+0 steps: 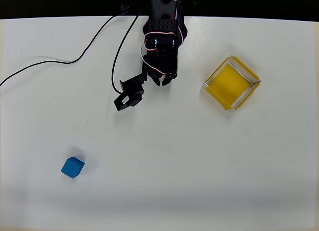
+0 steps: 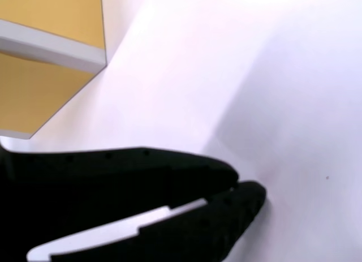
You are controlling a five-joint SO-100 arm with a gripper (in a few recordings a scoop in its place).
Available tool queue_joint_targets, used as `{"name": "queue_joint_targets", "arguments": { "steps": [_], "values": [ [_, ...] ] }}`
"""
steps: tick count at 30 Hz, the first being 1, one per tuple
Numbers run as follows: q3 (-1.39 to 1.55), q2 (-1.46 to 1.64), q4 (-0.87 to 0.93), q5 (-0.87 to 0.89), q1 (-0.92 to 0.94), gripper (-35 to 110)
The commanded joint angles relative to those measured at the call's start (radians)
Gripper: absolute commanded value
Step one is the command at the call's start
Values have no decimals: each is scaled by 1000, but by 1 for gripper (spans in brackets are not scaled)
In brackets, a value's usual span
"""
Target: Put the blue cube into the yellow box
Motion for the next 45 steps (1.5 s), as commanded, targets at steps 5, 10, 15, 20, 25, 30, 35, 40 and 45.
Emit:
{"name": "queue_joint_targets", "arguments": {
  "steps": [5,10,15,20,25,30,35,40,45],
  "values": [
    [28,25,14,-12,-18,0],
    [28,25,14,-12,-18,0],
    [28,25,14,-12,-18,0],
    [28,25,14,-12,-18,0],
    [28,25,14,-12,-18,0],
    [28,25,14,-12,-18,0],
    [28,26,14,-12,-12,0],
    [28,29,14,-11,17,0],
    [28,29,14,-2,-14,0]
  ]
}}
